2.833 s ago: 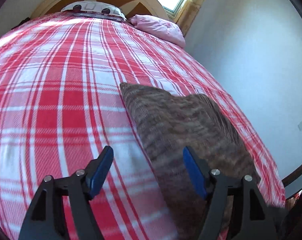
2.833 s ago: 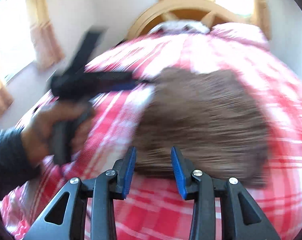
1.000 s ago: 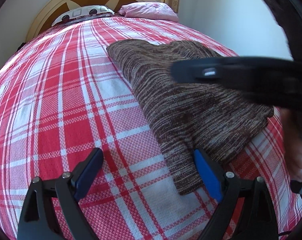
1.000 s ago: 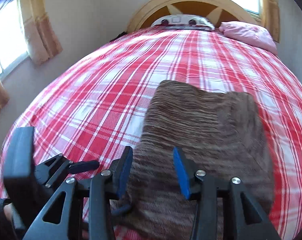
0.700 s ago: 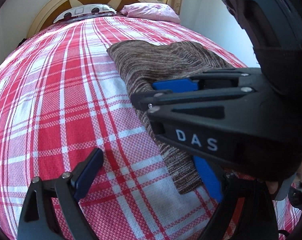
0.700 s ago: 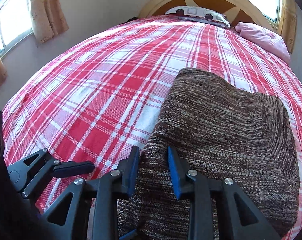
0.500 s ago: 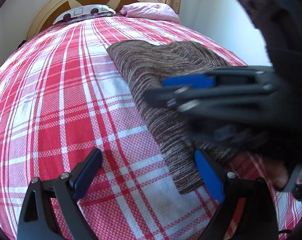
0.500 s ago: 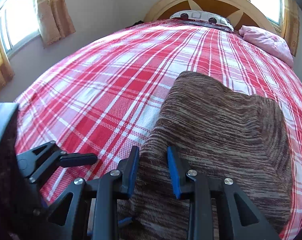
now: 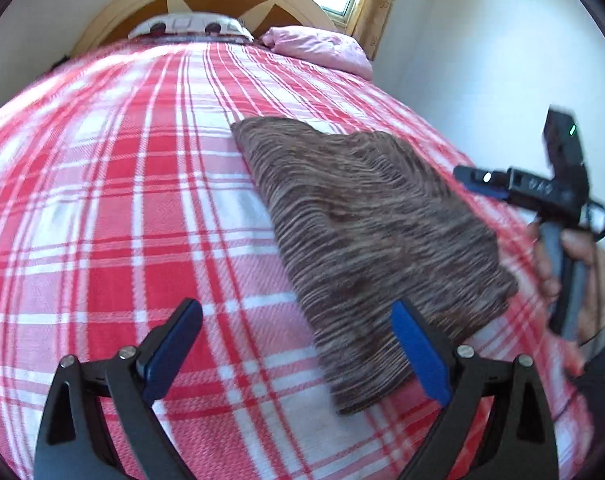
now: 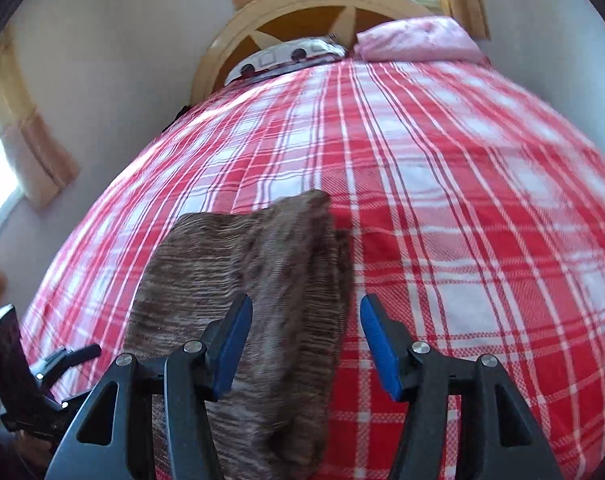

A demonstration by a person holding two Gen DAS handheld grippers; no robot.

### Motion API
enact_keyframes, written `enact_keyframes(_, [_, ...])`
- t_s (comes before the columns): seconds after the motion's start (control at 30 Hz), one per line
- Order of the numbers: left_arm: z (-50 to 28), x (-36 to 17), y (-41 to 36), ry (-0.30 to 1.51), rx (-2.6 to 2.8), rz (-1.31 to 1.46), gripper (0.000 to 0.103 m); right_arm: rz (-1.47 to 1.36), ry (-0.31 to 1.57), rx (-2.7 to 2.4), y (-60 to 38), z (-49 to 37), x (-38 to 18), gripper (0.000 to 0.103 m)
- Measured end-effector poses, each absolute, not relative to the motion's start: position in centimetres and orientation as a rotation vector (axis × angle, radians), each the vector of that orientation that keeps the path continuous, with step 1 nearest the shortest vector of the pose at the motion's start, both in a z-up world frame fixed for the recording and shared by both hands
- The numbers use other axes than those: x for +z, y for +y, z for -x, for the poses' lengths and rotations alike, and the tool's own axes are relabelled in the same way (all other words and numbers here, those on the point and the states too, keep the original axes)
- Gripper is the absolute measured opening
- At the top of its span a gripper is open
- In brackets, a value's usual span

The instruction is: Fold small clothes

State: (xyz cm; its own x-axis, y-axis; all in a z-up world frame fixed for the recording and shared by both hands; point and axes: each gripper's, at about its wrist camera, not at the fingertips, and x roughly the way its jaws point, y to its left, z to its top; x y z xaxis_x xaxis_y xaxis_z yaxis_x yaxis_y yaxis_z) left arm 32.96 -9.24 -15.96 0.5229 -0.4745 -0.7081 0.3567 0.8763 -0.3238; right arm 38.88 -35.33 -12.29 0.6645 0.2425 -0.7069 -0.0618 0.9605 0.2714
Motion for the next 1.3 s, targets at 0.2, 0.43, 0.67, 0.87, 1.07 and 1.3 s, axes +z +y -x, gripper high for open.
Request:
enact_keyframes(0.2, [-34.7,-16.7,-11.0,0.937,-0.51,0.137,0.096,-0.304,0.891,0.218,-36.3,-41.5,-14.7,0.057])
enact_keyframes(0.43, [-35.9,-17.2,-12.4,0.969,-0.536,0.131,0.09,-0.356,0.931,0.233,-36.7,-44.8,-16.8,0.057])
enact_keyframes(0.67, [-37.2,-17.3,-12.8,0.974,-0.593,0.164,0.076,-0.427,0.944,0.311,-36.6,-46.7,-18.1,0.05])
enact_keyframes(0.87, [-37.6,-17.3,-13.0,0.97,-0.611,0.162,0.053,-0.43,0.938,0.348,-35.6,-46.6,-17.9,0.027])
enact_keyframes(1.07, [-37.0,-16.9,-12.7,0.946,-0.613,0.165,0.032,-0.404,0.898,0.322,-35.0,-45.3,-16.8,0.022])
enact_keyframes(1.3, [-36.1,-15.8,-11.6,0.924,-0.604,0.191,0.028,-0.392,0.834,0.321,-34.5,-43.1,-14.8,0.019])
